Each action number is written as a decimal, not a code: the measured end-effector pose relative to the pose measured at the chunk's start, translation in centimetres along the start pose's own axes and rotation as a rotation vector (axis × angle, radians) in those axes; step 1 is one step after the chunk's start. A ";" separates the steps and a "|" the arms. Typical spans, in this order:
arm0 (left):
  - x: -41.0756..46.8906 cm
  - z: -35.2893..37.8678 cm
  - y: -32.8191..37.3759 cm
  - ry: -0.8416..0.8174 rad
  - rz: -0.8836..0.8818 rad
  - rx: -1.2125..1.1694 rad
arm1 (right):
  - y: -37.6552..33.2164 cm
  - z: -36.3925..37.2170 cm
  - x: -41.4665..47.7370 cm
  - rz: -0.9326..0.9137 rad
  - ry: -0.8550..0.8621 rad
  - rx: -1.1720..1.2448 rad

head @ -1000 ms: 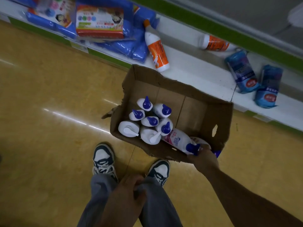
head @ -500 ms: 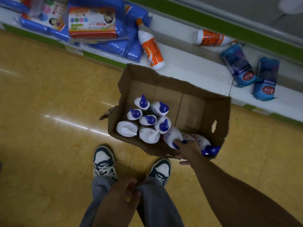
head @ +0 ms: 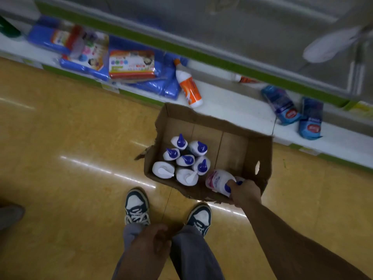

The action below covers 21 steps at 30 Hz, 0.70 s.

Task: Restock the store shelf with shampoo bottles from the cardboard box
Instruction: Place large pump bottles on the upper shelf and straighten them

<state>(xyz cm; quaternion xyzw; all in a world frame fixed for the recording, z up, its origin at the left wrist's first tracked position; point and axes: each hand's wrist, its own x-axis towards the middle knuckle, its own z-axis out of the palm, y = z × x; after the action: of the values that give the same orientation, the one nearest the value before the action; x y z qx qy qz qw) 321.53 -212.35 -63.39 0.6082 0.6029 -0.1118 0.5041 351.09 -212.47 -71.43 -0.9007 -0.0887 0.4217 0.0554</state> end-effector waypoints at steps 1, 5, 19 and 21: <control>-0.4 -0.8 0.5 0.041 0.016 0.010 | -0.5 -1.4 -1.2 -0.023 0.007 -0.020; -3.2 -4.8 4.5 0.055 0.027 0.025 | -2.5 -7.5 -6.8 -0.107 0.020 -0.109; -18.5 -20.3 27.2 0.090 0.354 -0.104 | -14.5 -35.3 -35.5 -0.665 0.094 -0.579; -20.1 -21.9 29.8 0.132 0.383 -0.171 | -16.4 -38.4 -39.8 -0.744 0.116 -0.643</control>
<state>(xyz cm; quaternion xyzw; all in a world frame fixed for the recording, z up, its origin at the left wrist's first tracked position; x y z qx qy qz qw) 331.38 -201.42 -23.92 0.6727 0.5153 0.0779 0.5253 353.81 -205.58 -14.21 -0.8014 -0.5267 0.2738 -0.0735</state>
